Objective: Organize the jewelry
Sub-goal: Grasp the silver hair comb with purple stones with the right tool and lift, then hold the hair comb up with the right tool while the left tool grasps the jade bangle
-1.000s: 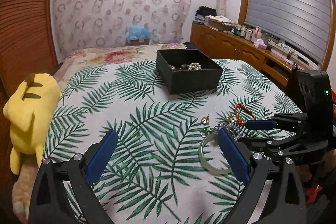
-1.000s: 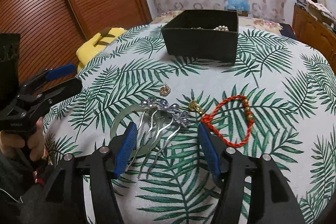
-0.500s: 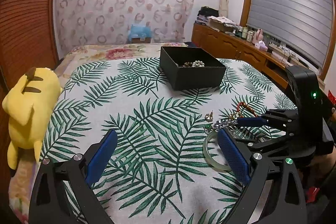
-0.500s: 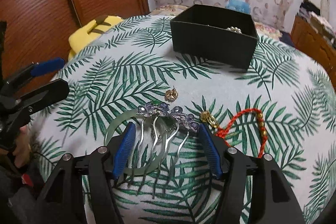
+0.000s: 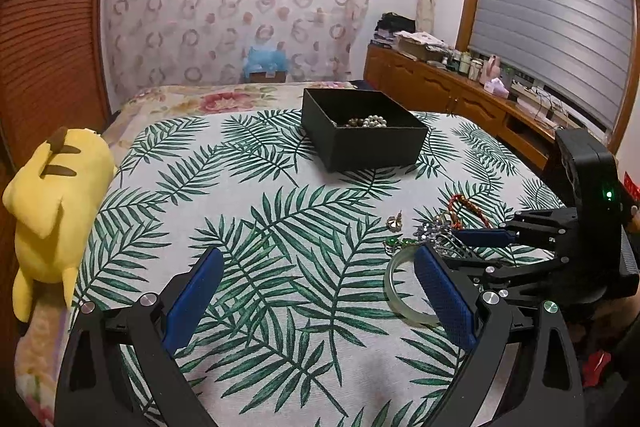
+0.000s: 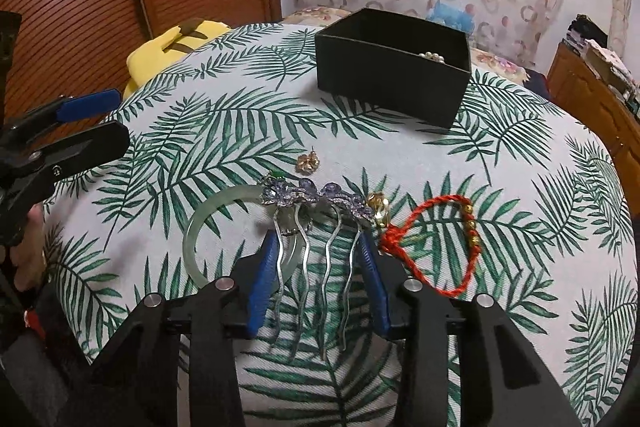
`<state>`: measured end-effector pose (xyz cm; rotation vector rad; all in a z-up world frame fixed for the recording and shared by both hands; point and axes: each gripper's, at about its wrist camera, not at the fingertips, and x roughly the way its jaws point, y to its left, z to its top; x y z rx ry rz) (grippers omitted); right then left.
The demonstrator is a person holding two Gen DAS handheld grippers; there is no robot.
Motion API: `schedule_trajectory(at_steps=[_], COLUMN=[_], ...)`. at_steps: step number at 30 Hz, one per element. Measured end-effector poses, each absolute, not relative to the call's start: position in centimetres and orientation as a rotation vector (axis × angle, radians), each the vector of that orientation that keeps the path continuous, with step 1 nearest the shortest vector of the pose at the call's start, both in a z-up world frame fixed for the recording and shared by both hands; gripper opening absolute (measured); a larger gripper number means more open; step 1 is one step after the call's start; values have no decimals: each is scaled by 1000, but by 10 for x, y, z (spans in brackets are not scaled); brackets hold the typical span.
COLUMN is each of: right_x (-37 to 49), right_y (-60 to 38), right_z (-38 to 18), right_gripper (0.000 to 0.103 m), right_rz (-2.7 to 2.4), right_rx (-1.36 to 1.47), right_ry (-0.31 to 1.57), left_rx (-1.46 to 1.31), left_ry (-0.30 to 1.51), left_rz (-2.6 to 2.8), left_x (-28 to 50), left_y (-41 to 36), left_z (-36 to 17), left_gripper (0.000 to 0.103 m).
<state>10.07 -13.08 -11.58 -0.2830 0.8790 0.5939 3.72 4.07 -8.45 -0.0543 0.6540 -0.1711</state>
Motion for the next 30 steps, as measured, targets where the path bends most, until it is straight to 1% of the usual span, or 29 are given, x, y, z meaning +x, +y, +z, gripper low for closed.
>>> schedule_trajectory(at_steps=[5,14,15,16,17,24,30], right_x=[98,100,101,102,104,111,113], right_y=[-135,-152,-154,-156,-156,-159,-162], right_z=[-113,-99,-98,-97,-98,-100,-101], right_gripper=[37,34,33,24,17,4,3], right_rz=[603,587,581,574,572,574,591], right_rx=[-276,-233,-227,-224,-220,-218,-207], right_ry=[867,825,821,819,818,814,804], left_rx=[-50,-43,-44,-44,-43,-32,-15], left_ry=[661,674,675,674,674,686,745], left_rz=[-180,-191,-192,-191,-191,-208,-274], left_x=[39,43,43,42,42,45,52], left_y=[35,27,27,28,28,20,4], left_z=[-86,-91,-91,-91,-91,-93,-103], left_gripper=[92,92,92,92,92,92,92])
